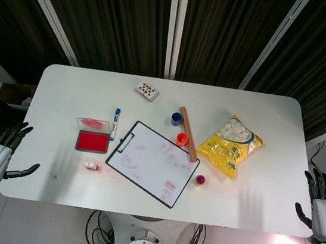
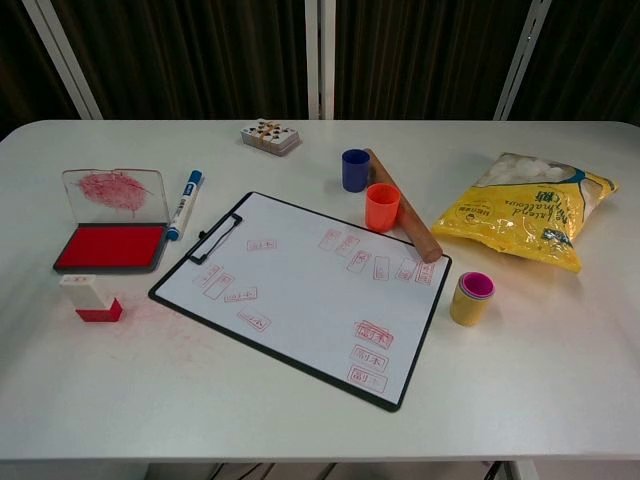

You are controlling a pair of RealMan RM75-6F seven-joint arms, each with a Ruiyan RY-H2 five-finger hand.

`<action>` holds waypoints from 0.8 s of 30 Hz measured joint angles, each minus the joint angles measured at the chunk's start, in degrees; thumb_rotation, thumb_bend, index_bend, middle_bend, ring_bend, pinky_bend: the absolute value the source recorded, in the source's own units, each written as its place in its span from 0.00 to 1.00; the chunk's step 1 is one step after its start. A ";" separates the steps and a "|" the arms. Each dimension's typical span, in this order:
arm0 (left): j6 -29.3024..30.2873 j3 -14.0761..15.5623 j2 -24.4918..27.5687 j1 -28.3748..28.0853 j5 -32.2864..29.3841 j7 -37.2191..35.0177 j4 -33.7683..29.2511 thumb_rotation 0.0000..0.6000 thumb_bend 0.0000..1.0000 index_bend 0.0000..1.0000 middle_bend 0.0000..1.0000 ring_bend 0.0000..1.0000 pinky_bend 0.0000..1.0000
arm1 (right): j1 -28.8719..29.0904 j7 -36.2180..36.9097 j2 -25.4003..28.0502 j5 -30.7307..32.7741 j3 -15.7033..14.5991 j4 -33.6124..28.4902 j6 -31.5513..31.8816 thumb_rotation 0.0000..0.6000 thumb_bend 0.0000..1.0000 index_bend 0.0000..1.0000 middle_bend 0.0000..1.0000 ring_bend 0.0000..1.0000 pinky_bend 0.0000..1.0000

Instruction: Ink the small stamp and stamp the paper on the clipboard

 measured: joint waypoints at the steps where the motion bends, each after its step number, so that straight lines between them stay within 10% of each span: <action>1: 0.01 0.02 0.01 0.04 -0.07 0.01 -0.03 0.12 0.10 0.12 0.10 0.09 0.19 | 0.00 0.02 0.00 0.01 0.00 0.01 -0.04 1.00 0.22 0.00 0.00 0.00 0.00; 24: -2.32 0.73 0.94 -1.02 0.60 3.69 -4.31 0.24 0.12 0.12 0.10 0.10 0.24 | -0.11 2.31 1.07 0.87 0.94 0.45 0.05 1.00 0.23 0.00 0.00 0.00 0.00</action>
